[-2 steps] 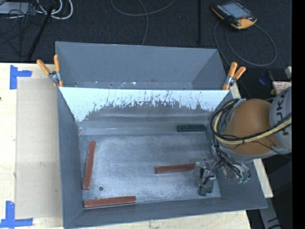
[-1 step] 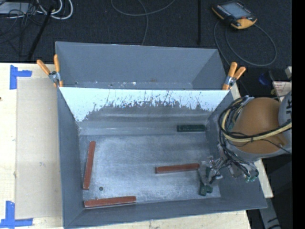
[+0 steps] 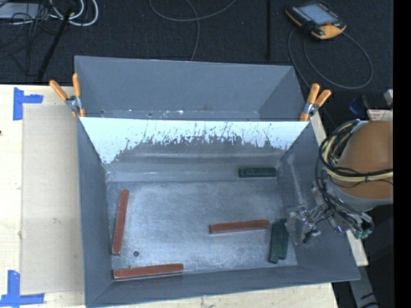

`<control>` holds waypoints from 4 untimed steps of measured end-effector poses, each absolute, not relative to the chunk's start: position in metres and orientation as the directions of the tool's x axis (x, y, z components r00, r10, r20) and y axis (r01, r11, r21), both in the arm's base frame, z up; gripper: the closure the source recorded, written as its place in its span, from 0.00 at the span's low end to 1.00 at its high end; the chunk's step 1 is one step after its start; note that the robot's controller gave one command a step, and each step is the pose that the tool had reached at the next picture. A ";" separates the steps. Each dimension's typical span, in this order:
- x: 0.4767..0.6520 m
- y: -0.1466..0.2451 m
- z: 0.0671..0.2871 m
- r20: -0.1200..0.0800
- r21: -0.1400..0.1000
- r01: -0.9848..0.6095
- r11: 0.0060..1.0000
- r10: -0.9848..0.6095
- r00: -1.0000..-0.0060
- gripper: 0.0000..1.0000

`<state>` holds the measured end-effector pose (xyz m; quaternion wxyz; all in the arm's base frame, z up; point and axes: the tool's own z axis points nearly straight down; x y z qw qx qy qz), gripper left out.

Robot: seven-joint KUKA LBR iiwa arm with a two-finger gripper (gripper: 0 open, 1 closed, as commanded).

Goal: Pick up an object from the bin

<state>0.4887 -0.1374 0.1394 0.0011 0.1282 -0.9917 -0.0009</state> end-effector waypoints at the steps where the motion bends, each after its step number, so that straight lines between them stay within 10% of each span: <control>1: 0.488 -0.143 0.148 0.000 0.000 -0.262 0.965 -0.262 -0.965 1.00; 2: 0.512 -0.121 0.196 -0.003 -0.001 -0.558 0.830 -0.558 -0.830 0.00; 3: 0.511 -0.122 0.195 -0.001 0.001 -0.557 0.831 -0.557 -0.831 0.00; 4: 0.530 -0.106 0.150 -0.005 -0.005 -0.600 0.800 -0.601 -0.800 0.00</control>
Offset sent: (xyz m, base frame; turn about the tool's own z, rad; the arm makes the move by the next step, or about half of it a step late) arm 0.0223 0.0150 0.0561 -0.3337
